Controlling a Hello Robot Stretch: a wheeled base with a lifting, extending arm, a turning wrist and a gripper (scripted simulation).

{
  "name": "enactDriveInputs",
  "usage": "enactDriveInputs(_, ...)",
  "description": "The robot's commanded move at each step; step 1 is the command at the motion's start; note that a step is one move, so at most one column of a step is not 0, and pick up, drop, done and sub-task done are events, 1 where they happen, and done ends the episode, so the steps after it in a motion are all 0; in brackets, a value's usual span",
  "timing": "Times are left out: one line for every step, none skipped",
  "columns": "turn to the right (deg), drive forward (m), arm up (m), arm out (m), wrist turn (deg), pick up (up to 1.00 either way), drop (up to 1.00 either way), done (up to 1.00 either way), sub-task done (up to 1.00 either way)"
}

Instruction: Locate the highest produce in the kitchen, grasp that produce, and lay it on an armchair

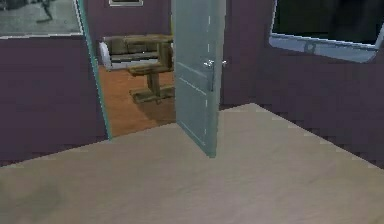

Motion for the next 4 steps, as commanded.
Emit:
enactDriveInputs(-15.0,0.0,0.0,0.0,0.0,0.0,0.0,0.0,0.0)
enactDriveInputs(0.0,1.0,0.0,0.0,0.0,0.0,0.0,0.0,0.0)
enactDriveInputs(0.0,1.0,0.0,0.0,0.0,0.0,0.0,0.0,0.0)
enactDriveInputs(-3.0,0.0,0.0,0.0,0.0,0.0,0.0,0.0,0.0)
